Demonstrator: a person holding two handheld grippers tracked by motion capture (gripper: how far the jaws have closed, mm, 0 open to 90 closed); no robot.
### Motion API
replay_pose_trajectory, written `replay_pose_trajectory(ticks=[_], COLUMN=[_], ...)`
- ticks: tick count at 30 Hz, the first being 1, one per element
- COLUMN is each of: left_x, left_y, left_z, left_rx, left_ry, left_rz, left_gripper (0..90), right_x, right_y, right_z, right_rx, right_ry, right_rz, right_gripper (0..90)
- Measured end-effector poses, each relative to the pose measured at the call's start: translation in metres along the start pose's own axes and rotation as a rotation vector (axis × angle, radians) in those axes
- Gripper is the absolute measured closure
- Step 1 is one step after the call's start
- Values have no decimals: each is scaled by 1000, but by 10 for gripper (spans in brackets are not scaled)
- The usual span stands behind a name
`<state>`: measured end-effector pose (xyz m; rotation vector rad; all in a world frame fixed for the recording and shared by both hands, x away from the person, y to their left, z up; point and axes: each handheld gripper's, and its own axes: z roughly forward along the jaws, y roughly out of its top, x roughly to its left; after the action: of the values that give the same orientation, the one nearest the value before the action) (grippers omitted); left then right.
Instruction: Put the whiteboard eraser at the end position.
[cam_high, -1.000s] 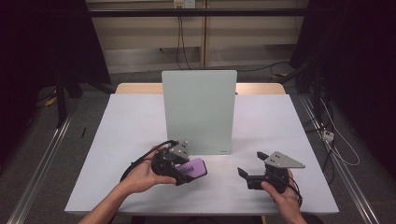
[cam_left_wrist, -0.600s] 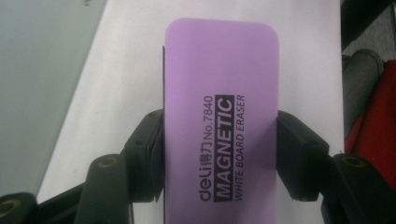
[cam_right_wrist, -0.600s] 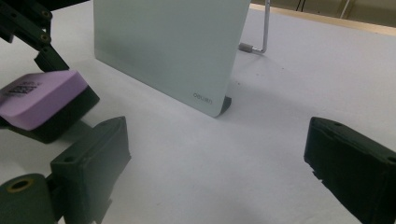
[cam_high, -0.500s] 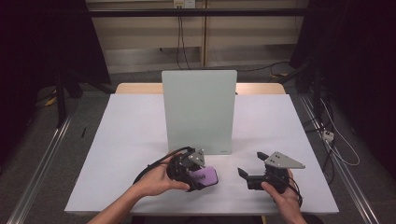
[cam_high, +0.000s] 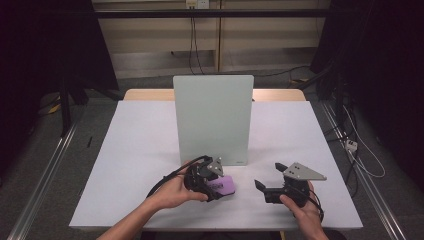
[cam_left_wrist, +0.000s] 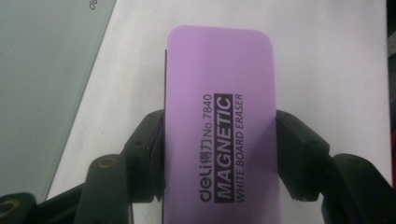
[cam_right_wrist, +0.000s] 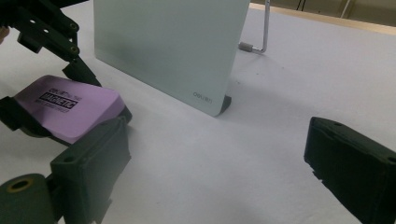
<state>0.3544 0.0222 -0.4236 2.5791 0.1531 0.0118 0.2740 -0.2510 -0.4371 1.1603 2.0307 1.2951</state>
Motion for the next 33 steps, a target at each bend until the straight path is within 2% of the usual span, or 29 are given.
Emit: replay_pose_trajectory(ticks=[2, 4, 8, 10, 14, 15, 22, 27, 29, 33], left_x=[3, 4, 7, 8, 8, 9, 9, 10, 10, 10], left_y=[0, -1, -2, -3, -6, -6, -8, -8, -8, -9], left_z=[1, 1, 3, 6, 7, 7, 7, 10, 10, 9], left_rx=[-5, -9, -26, -33, -41, -44, -57, -64, -56, -77], left_ry=[-16, 3, 32, 41, 43, 28, 31, 29, 41, 52], left_rz=[-14, -22, 1, -4, -3, -6, -25, -63, -59, -78], left_gripper=[407, 407, 404, 405, 401, 402, 398, 288, 246, 179], right_x=[0, 0, 0, 0, 0, 0, 0, -1, -1, -2], right_y=[0, 0, 0, 0, 0, 0, 0, 0, 0, 0], right_z=[0, 0, 0, 0, 0, 0, 1, 1, 1, 1], right_rx=[0, 1, 1, 1, 2, 1, 2, 1, 1, 2], right_ry=[1, 0, 1, 1, 2, 3, 1, 3, 3, 2], right_rz=[1, 2, 1, 1, 0, 1, 1, 5, 5, 10], right_gripper=[67, 67, 67, 66, 66, 66, 66, 67, 66, 66])
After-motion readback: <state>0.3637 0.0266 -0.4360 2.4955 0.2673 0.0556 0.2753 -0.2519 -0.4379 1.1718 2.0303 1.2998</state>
